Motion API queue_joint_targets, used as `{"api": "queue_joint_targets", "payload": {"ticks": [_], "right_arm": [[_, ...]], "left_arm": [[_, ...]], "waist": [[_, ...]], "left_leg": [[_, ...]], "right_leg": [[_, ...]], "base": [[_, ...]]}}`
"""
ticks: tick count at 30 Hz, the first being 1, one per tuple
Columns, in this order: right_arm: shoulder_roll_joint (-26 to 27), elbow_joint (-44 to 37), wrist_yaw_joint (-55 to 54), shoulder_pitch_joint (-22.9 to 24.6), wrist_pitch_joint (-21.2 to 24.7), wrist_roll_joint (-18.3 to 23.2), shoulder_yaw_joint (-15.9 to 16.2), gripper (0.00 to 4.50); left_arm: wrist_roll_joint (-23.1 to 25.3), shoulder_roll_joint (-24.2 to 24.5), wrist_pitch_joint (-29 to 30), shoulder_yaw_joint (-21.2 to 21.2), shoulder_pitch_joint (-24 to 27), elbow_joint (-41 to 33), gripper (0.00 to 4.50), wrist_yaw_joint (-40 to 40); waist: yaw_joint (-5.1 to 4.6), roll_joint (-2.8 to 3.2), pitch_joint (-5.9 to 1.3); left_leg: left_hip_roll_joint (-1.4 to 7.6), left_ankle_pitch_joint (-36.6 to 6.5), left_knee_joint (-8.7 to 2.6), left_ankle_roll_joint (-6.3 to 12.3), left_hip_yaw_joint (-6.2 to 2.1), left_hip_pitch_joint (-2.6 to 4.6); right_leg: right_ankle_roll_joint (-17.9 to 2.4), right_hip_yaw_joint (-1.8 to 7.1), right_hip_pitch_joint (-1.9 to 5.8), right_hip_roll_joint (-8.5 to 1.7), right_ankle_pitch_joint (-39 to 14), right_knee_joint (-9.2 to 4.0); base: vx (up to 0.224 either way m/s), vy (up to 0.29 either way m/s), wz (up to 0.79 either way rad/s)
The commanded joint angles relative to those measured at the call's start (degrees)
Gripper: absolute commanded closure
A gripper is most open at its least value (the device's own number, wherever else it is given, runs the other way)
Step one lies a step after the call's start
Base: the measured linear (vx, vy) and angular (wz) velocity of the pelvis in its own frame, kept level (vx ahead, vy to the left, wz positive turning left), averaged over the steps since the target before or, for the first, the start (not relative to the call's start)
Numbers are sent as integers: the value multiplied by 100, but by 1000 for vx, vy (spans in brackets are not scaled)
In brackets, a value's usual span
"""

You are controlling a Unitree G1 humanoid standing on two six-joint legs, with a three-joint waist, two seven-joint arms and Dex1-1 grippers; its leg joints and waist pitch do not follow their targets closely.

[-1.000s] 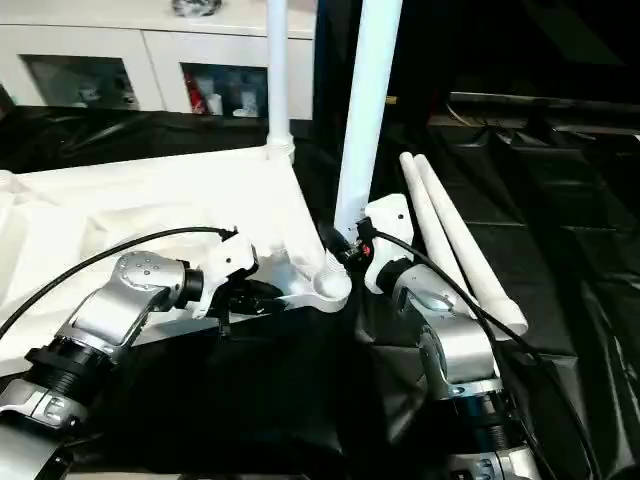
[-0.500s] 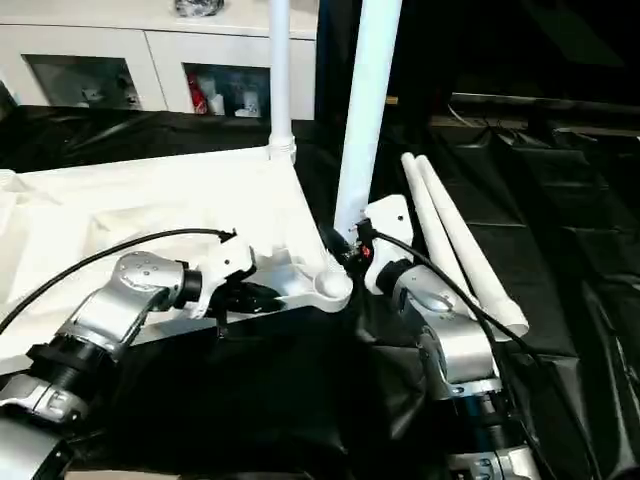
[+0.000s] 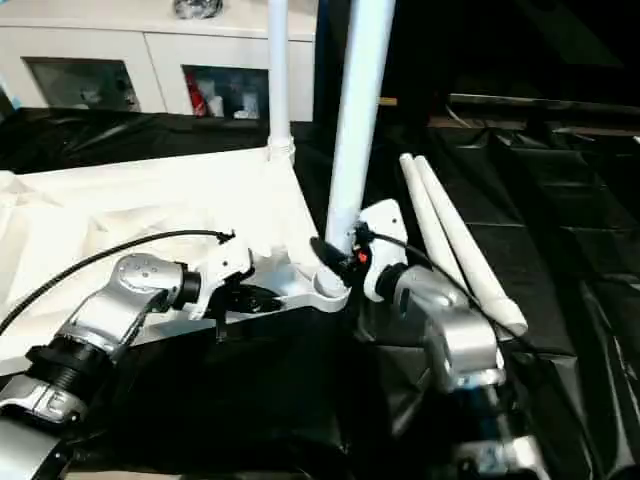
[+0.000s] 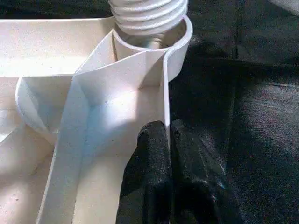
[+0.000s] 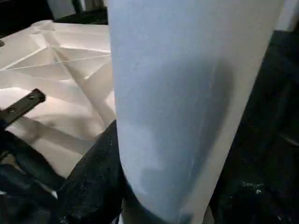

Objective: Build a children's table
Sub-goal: Insert table leg to table base

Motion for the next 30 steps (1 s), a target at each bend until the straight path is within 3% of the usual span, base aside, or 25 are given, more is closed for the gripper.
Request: {"api": "queue_joint_targets", "payload": {"ticks": [1, 2, 3, 9, 14, 15, 23, 27, 29, 30], "right_arm": [[-104, 246, 89, -2, 271, -55, 104, 259], [-144, 253, 139, -31, 306, -49, 101, 259], [-191, 261, 195, -63, 340, -28, 90, 259], [-330, 349, 464, -180, 472, 14, 136, 259], [-320, 530, 543, -323, 480, -23, 207, 259], [-317, 574, 573, -355, 480, -35, 234, 259], [-346, 1009, 867, -665, 445, -63, 331, 259], [-353, 1113, 985, -631, 456, 89, 165, 259], [-313, 1130, 1113, -507, 348, 270, 1, 259], [-298, 1138, 1140, -447, 276, 313, -56, 259]], "left_arm": [[-60, 10, -32, -30, 133, -50, 450, -23], [-45, 29, -48, -35, 145, -50, 450, -18], [-38, 44, -68, -34, 154, -43, 450, -15], [-223, 25, -145, 110, 218, -127, 450, -61], [-300, 69, -119, 113, 285, -201, 450, -197], [-296, 67, -123, 113, 284, -196, 450, -191], [-249, 97, -94, 76, 297, -236, 450, -167], [-239, 86, -80, 92, 272, -202, 450, -102], [-251, 86, -70, 110, 257, -191, 450, -102], [-253, 89, -69, 116, 251, -186, 450, -101]], "waist": [[2, -31, -372], [3, -28, -377], [17, -75, -378], [19, -112, -382], [5, -103, -381], [0, -142, -378], [-12, -134, -381], [-5, -134, -385], [3, -89, -387], [13, -106, -390]], "left_leg": [[302, -1067, -377, 65, -92, 123], [306, -1055, -375, 71, -93, 124], [303, -953, -372, 108, -87, 120], [297, -844, -355, 183, -76, 108], [297, -867, -358, 161, -75, 109], [296, -871, -357, 168, -65, 110], [298, -873, -357, 159, -72, 109], [297, -839, -349, 195, -65, 111], [299, -879, -347, 185, -67, 119], [305, -880, -345, 195, -67, 113]], "right_leg": [[-1217, 265, 219, -488, -517, -454], [-1227, 266, 218, -498, -489, -453], [-1215, 262, 225, -495, -456, -438], [-1211, 256, 224, -500, -379, -433], [-1195, 254, 216, -497, -526, -441], [-1194, 256, 214, -494, -539, -451], [-1186, 254, 218, -500, -581, -442], [-1214, 253, 218, -496, -500, -440], [-1227, 257, 212, -500, -491, -446], [-1234, 259, 220, -502, -441, -444]], "base": [[0, 0, 0], [0, 0, 0], [0, 0, 0], [0, 0, 0], [0, 0, 0], [0, 0, 0], [0, 0, 0], [0, 0, 0], [0, 0, 0], [0, 0, 0]]}}
